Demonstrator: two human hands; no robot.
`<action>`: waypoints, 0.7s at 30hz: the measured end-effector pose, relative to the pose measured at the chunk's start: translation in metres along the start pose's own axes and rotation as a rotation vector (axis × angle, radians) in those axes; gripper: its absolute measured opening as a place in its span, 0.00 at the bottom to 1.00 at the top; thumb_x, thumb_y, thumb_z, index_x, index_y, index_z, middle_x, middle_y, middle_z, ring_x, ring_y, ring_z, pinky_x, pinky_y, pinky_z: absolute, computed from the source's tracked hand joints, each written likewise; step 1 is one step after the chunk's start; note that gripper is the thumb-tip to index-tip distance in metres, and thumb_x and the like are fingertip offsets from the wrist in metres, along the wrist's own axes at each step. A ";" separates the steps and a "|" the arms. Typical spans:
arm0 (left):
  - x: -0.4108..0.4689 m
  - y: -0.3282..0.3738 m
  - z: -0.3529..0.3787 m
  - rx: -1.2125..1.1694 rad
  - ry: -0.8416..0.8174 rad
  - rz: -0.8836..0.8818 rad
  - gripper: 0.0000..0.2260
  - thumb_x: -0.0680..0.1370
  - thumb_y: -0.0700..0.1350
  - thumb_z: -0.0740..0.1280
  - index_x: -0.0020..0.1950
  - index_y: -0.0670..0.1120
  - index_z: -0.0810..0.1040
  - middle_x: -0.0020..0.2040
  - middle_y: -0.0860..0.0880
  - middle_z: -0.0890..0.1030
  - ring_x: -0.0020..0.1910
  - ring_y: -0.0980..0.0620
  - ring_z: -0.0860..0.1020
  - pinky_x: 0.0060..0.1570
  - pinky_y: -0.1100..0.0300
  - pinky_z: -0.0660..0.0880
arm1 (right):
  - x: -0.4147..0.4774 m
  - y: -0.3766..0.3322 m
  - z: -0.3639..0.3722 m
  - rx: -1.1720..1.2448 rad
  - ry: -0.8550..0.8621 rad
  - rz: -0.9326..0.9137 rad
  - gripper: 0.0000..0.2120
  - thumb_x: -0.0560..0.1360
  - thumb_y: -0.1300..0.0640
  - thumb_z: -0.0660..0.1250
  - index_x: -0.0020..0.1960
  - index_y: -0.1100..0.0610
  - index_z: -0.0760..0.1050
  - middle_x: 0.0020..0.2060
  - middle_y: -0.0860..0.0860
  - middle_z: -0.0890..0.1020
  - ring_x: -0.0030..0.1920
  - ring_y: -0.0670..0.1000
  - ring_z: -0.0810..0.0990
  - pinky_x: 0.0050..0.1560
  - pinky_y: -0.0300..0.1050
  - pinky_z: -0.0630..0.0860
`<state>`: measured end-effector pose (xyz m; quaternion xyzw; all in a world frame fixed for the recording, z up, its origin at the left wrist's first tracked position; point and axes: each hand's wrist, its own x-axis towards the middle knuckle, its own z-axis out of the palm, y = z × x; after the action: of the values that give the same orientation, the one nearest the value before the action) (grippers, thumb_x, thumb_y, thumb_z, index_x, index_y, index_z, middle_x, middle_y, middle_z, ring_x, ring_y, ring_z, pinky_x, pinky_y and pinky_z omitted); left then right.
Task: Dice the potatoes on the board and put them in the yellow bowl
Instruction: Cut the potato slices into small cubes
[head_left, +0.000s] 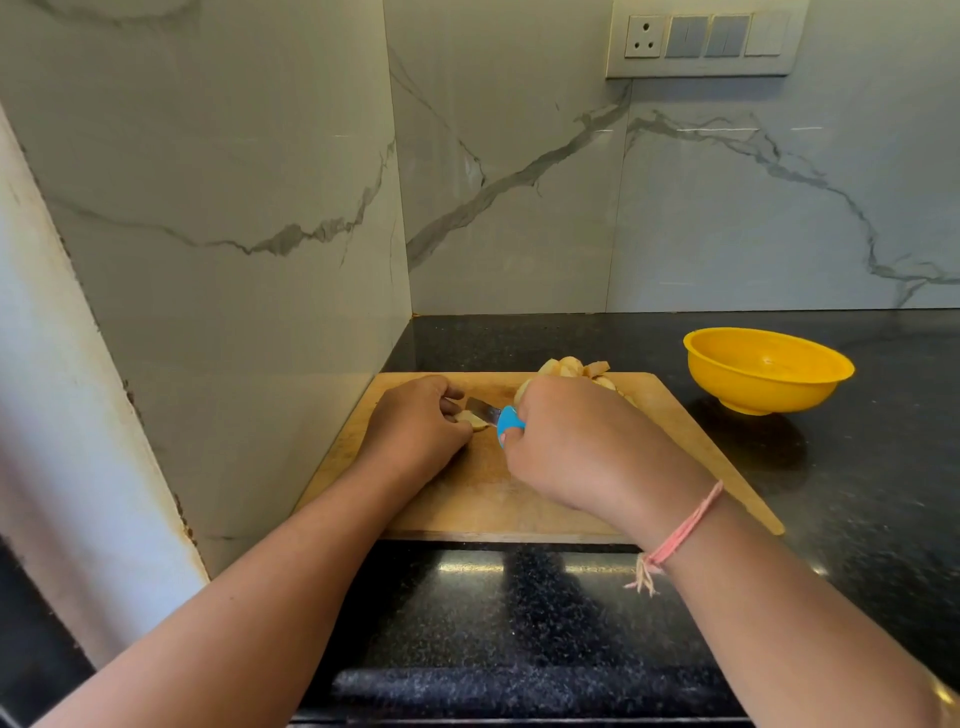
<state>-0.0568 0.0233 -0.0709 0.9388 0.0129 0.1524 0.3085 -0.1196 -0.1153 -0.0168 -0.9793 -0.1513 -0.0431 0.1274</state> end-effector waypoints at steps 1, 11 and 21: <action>0.000 0.000 0.001 0.005 0.005 0.002 0.18 0.75 0.43 0.70 0.65 0.47 0.75 0.58 0.50 0.80 0.53 0.56 0.78 0.49 0.66 0.71 | -0.001 0.001 -0.001 0.003 -0.007 0.000 0.06 0.79 0.55 0.59 0.44 0.54 0.68 0.33 0.50 0.72 0.33 0.47 0.72 0.28 0.38 0.65; -0.001 0.002 0.004 0.057 0.041 -0.002 0.18 0.76 0.44 0.69 0.66 0.47 0.74 0.57 0.49 0.80 0.54 0.53 0.77 0.55 0.60 0.75 | -0.033 0.009 -0.004 -0.099 -0.014 -0.063 0.12 0.79 0.52 0.58 0.39 0.51 0.62 0.33 0.47 0.70 0.34 0.46 0.71 0.31 0.39 0.66; -0.002 -0.003 -0.002 0.074 0.031 0.014 0.11 0.78 0.44 0.66 0.59 0.49 0.79 0.53 0.51 0.80 0.49 0.55 0.75 0.45 0.63 0.71 | -0.034 0.022 -0.003 -0.098 0.107 0.087 0.16 0.81 0.47 0.55 0.62 0.54 0.71 0.40 0.49 0.71 0.40 0.49 0.71 0.27 0.38 0.57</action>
<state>-0.0592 0.0263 -0.0720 0.9471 0.0170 0.1685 0.2724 -0.1450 -0.1464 -0.0233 -0.9863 -0.0991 -0.0974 0.0889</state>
